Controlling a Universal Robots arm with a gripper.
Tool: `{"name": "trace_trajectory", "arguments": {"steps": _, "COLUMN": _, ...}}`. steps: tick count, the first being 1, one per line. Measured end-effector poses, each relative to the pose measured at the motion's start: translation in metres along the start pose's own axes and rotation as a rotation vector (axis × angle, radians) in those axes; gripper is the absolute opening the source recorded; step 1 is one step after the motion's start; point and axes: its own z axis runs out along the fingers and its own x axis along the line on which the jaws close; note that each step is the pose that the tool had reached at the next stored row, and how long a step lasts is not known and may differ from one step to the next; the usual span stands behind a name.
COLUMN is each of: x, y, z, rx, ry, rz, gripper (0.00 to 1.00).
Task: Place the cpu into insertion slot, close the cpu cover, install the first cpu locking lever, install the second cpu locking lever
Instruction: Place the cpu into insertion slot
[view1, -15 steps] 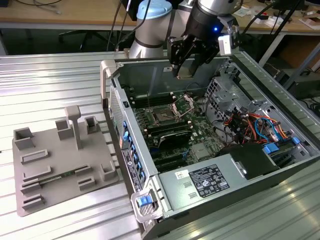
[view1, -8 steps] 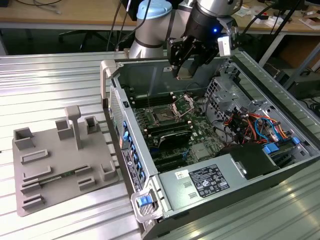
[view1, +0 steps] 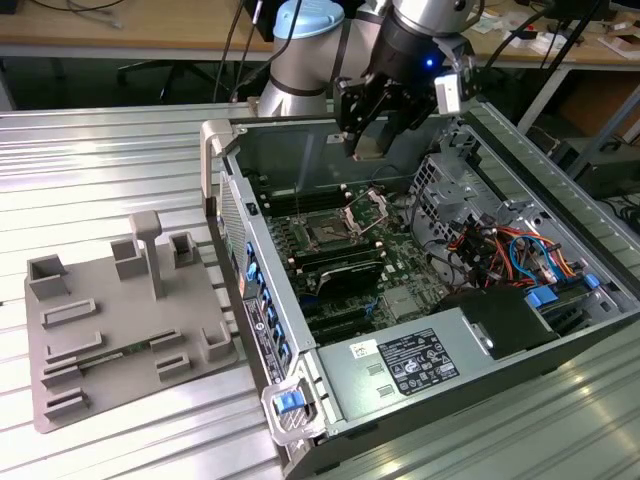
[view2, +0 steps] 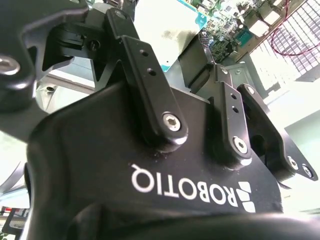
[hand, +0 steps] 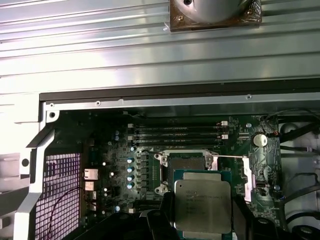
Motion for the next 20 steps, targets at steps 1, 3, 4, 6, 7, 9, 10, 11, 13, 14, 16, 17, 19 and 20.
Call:
{"name": "trace_trajectory", "arguments": {"steps": 1, "x": 0.0000, "y": 0.0000, "z": 0.0003, "rx": 0.0001, "ry": 0.0000, "rz": 0.000, "gripper": 0.55}}
{"name": "trace_trajectory", "arguments": {"steps": 3, "x": 0.0000, "y": -0.0001, "z": 0.0007, "rx": 0.0000, "ry": 0.0000, "rz": 0.000, "gripper": 0.55}}
{"name": "trace_trajectory", "arguments": {"steps": 4, "x": 0.0000, "y": -0.0001, "z": 0.0009, "rx": 0.0000, "ry": 0.0000, "rz": 0.000, "gripper": 0.55}}
{"name": "trace_trajectory", "arguments": {"steps": 6, "x": 0.0000, "y": -0.0001, "z": 0.0014, "rx": 0.0000, "ry": 0.0000, "rz": 0.000, "gripper": 0.55}}
{"name": "trace_trajectory", "arguments": {"steps": 7, "x": 0.0000, "y": -0.0001, "z": 0.0015, "rx": 0.0000, "ry": 0.0000, "rz": 0.000, "gripper": 0.55}}
{"name": "trace_trajectory", "arguments": {"steps": 9, "x": 0.0000, "y": -0.0002, "z": 0.0019, "rx": 0.0001, "ry": 0.0001, "rz": 0.000, "gripper": 0.55}}
{"name": "trace_trajectory", "arguments": {"steps": 10, "x": 0.0000, "y": -0.0002, "z": 0.0022, "rx": 0.0001, "ry": 0.0000, "rz": 0.000, "gripper": 0.55}}
{"name": "trace_trajectory", "arguments": {"steps": 11, "x": -0.0001, "y": -0.0002, "z": 0.0025, "rx": 0.0000, "ry": 0.0000, "rz": 0.000, "gripper": 0.55}}
{"name": "trace_trajectory", "arguments": {"steps": 13, "x": -0.0001, "y": -0.0003, "z": 0.0029, "rx": 0.0000, "ry": 0.0000, "rz": 0.000, "gripper": 0.55}}
{"name": "trace_trajectory", "arguments": {"steps": 14, "x": -0.0001, "y": -0.0003, "z": 0.0030, "rx": 0.0000, "ry": 0.0000, "rz": 0.000, "gripper": 0.55}}
{"name": "trace_trajectory", "arguments": {"steps": 16, "x": -0.0001, "y": -0.0003, "z": 0.0033, "rx": 0.0000, "ry": 0.0000, "rz": 0.000, "gripper": 0.55}}
{"name": "trace_trajectory", "arguments": {"steps": 17, "x": -0.0001, "y": -0.0003, "z": 0.0034, "rx": 0.0000, "ry": 0.0000, "rz": 0.000, "gripper": 0.55}}
{"name": "trace_trajectory", "arguments": {"steps": 19, "x": -0.0001, "y": -0.0003, "z": 0.0037, "rx": 0.0000, "ry": 0.0000, "rz": 0.000, "gripper": 0.55}}
{"name": "trace_trajectory", "arguments": {"steps": 20, "x": -0.0001, "y": -0.0004, "z": 0.0042, "rx": 0.0000, "ry": 0.0001, "rz": 0.000, "gripper": 0.55}}
